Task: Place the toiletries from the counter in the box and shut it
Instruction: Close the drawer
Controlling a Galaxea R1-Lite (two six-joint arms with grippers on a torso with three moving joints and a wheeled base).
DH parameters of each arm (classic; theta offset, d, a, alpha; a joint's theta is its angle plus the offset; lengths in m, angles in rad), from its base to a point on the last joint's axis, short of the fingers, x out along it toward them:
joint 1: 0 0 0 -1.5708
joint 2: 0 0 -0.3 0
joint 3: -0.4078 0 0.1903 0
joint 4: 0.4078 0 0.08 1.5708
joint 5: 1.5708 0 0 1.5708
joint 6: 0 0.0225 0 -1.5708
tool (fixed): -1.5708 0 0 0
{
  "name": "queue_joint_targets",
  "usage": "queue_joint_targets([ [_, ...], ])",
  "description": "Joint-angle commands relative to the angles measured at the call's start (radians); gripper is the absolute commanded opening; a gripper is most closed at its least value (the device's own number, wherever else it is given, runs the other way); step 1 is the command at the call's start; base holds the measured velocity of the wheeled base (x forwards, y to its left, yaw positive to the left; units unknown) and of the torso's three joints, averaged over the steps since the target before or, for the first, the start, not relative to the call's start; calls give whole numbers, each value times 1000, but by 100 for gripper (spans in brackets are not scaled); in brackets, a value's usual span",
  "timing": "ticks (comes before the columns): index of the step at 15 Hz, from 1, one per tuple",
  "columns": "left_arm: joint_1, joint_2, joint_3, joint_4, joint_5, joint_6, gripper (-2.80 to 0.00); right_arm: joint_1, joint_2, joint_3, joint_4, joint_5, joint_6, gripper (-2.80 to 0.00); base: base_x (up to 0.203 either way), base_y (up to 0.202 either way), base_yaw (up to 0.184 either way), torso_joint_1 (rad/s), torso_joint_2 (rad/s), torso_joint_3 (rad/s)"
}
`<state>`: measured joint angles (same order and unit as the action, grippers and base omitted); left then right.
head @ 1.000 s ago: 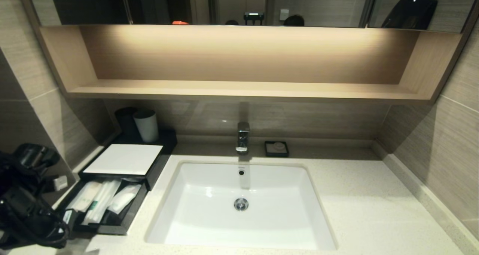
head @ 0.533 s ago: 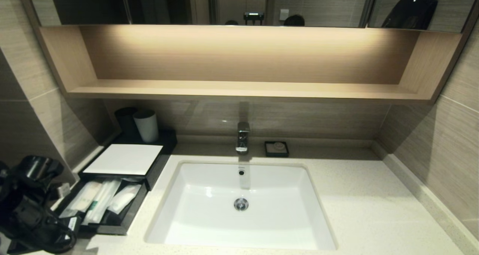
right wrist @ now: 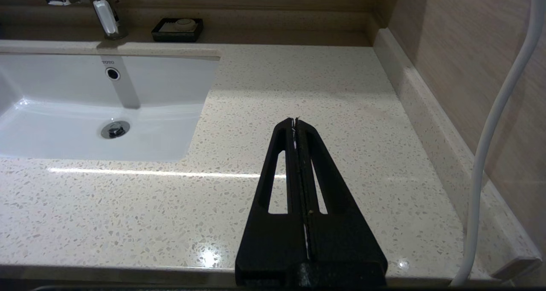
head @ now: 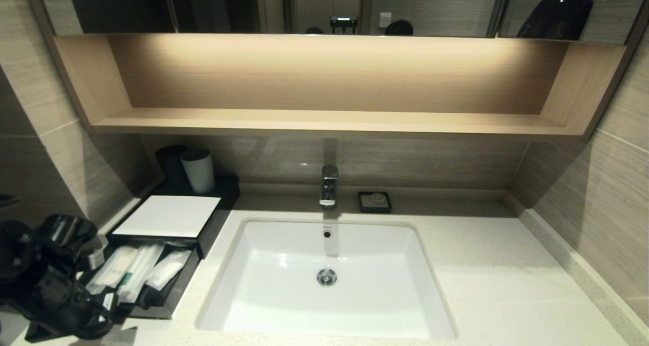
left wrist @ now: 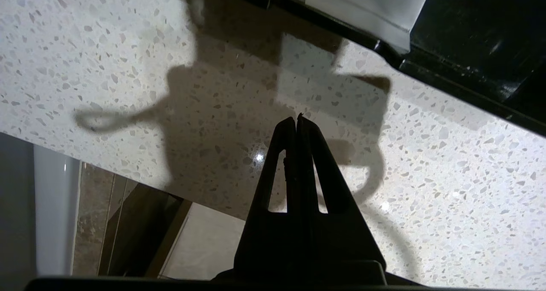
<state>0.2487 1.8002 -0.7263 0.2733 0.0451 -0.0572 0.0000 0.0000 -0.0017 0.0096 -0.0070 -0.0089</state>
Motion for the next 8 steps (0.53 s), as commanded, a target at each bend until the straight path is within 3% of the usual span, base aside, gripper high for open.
queue_joint_targets([
  [1,0,22,-4,-9,1,0,-280,0,0,0,0,0,1,-280,0,0,0,0,0,0],
  [8,0,47,-33,-16,1,-1,-280,0,-1,0,0,-1,0,-280,0,0,0,0,0,0],
])
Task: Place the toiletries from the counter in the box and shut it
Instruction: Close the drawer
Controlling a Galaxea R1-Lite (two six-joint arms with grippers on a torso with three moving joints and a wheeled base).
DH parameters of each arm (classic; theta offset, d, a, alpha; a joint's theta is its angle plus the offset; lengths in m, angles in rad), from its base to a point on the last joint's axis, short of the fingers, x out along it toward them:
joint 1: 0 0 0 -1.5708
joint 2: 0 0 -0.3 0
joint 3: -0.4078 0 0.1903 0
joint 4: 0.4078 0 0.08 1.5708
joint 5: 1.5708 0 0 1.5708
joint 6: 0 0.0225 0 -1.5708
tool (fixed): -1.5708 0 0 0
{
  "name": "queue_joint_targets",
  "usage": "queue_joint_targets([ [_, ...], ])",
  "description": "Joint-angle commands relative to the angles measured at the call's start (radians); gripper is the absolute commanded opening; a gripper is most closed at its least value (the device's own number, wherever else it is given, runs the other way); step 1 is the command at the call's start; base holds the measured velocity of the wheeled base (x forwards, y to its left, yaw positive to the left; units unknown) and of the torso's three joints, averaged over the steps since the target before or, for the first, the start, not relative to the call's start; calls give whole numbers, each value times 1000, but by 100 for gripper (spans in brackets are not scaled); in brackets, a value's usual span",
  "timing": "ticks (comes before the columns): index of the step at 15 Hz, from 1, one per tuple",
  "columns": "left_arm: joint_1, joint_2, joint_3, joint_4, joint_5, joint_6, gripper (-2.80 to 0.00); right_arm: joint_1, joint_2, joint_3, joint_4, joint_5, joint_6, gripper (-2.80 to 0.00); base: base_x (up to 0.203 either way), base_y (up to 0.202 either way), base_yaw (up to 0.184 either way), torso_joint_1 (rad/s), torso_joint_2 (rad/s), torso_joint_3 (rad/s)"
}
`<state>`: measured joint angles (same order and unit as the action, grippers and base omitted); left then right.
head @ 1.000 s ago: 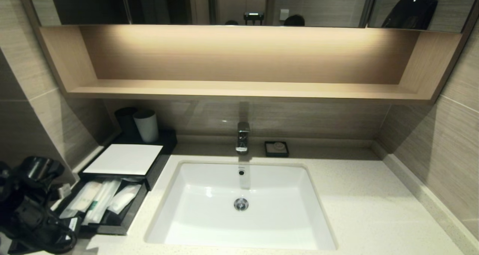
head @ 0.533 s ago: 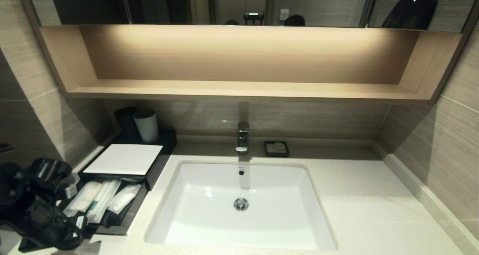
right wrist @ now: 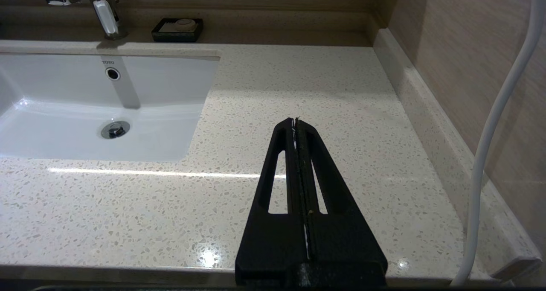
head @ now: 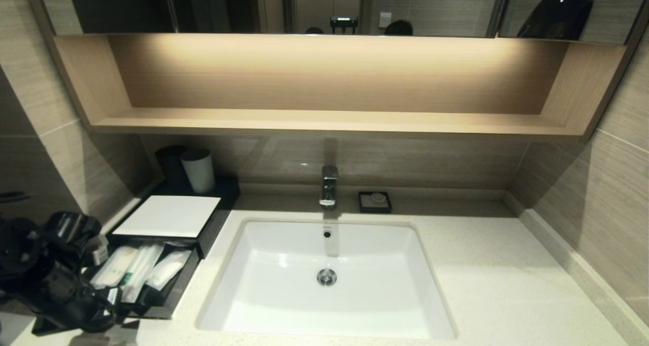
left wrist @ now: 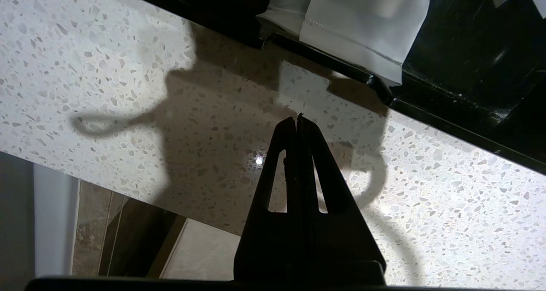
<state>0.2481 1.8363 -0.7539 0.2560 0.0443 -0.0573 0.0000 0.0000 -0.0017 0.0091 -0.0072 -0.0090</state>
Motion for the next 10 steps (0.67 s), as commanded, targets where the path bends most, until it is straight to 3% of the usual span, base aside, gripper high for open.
queue_joint_targets([
  [1,0,17,-15,2,0,-1,-280,0,0,0,0,0,0,-280,0,0,0,0,0,0],
  [10,0,66,-74,-4,0,-3,-280,0,0,0,0,1,0,-280,0,0,0,0,0,0],
])
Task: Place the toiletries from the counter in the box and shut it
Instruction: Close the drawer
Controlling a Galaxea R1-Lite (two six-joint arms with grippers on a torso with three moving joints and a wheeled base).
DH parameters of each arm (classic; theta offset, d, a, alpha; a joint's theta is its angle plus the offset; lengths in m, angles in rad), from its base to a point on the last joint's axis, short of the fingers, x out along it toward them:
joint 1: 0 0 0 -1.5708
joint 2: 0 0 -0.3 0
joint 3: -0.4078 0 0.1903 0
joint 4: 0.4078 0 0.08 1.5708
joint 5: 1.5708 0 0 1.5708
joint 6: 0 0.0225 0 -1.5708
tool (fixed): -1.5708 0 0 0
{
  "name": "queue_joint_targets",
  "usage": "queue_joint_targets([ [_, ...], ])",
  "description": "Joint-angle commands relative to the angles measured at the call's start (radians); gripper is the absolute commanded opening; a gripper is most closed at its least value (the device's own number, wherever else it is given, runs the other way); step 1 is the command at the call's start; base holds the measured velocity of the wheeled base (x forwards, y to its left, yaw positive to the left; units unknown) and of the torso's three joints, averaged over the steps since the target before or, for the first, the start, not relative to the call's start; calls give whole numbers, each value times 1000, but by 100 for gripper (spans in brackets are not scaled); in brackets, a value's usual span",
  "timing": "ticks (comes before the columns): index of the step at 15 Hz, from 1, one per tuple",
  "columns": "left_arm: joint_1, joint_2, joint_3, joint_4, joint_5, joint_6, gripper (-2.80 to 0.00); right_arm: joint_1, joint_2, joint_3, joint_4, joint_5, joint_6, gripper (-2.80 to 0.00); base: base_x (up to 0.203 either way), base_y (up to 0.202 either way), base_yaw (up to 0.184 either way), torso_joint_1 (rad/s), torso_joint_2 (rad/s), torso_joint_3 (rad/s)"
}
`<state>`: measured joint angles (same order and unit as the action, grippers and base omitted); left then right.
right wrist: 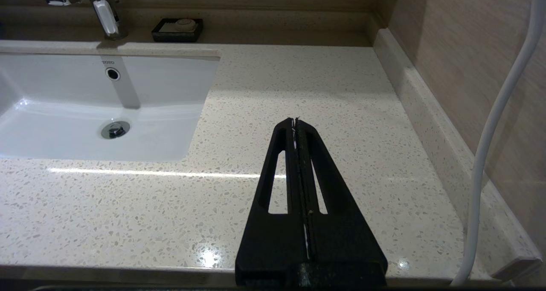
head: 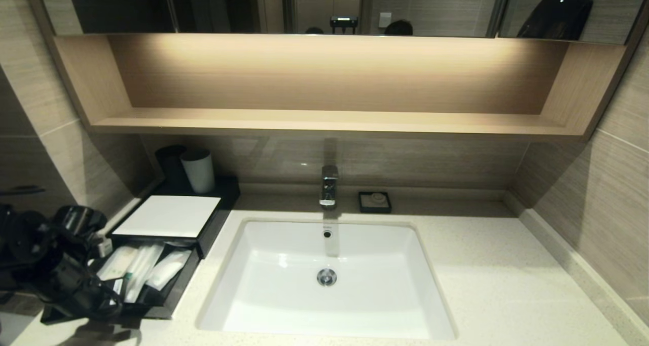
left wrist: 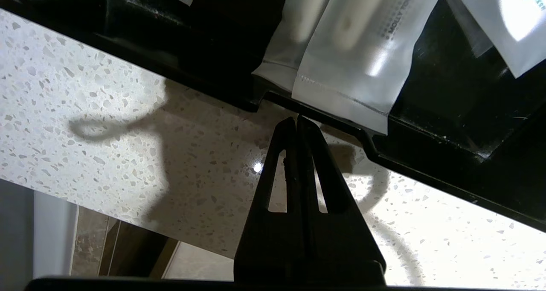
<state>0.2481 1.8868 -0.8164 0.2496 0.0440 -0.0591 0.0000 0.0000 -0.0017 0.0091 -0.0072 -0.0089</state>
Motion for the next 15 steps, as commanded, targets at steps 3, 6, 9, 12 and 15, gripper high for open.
queue_joint_targets([
  [3,0,31,-17,-24,2,-1,-280,0,0,0,0,1,0,-280,0,0,0,0,0,0],
  [6,0,41,-18,-43,4,-4,-280,0,0,0,0,0,0,-280,0,0,0,0,0,0],
  [9,0,41,-29,-69,4,-5,-280,0,-2,0,0,0,0,-280,0,0,0,0,0,0],
  [12,-3,55,-65,-67,2,-7,-280,0,0,0,0,0,0,-280,0,0,0,0,0,0],
  [15,-12,74,-84,-71,2,-9,-280,0,-1,0,0,0,0,-280,0,0,0,0,0,0],
])
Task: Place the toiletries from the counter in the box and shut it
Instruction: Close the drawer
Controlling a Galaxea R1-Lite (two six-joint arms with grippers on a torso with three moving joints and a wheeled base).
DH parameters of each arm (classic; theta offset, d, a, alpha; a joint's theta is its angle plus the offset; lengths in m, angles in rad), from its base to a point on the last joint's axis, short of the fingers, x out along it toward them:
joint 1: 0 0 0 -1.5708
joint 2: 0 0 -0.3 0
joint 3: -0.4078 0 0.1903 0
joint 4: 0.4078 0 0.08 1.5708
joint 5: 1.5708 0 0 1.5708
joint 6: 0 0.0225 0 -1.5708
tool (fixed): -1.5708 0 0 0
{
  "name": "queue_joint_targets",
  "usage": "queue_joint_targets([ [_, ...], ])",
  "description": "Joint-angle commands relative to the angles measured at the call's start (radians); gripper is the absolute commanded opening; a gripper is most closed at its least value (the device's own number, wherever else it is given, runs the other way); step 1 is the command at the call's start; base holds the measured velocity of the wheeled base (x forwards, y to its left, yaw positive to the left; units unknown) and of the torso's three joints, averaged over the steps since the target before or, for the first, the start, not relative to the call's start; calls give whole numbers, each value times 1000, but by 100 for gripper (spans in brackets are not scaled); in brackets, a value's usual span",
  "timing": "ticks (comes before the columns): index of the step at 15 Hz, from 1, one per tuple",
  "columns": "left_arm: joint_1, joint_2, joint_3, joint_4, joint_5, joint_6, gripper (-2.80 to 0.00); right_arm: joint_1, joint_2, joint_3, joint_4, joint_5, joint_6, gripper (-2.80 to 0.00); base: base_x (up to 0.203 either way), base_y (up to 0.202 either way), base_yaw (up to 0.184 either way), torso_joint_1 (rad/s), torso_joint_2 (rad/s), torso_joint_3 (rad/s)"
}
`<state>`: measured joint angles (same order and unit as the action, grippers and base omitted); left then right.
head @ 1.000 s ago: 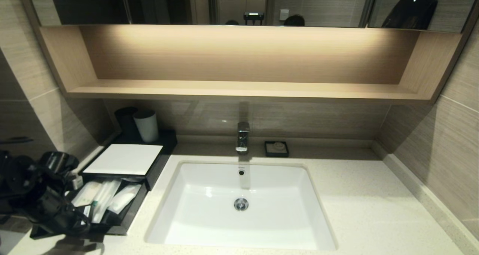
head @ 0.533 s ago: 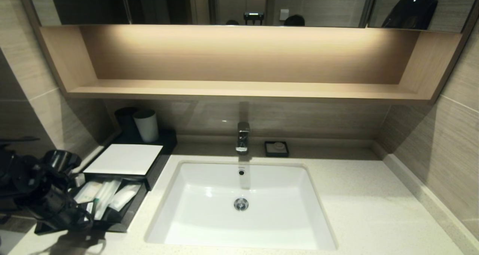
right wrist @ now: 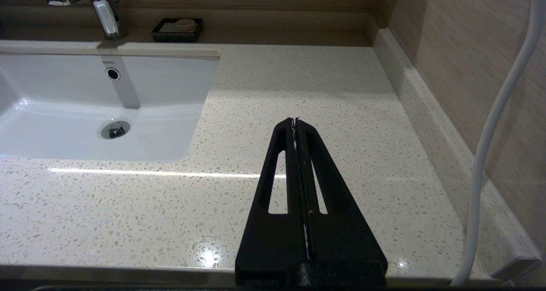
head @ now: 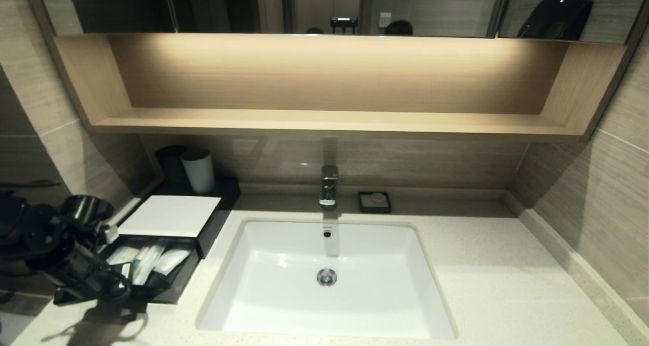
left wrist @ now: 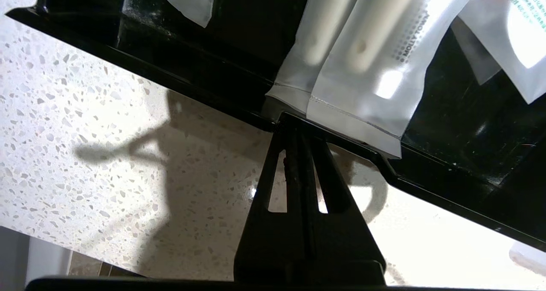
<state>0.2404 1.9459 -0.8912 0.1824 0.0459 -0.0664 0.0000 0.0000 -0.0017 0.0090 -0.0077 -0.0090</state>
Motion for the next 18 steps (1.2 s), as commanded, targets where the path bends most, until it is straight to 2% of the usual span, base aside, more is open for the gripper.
queue_joint_targets([
  [1,-8,22,-18,-4,0,-7,-280,0,0,0,0,1,0,-280,0,0,0,0,0,0],
  [18,-44,109,-148,-4,1,-44,-280,0,0,0,0,0,0,-280,0,0,0,0,0,0],
])
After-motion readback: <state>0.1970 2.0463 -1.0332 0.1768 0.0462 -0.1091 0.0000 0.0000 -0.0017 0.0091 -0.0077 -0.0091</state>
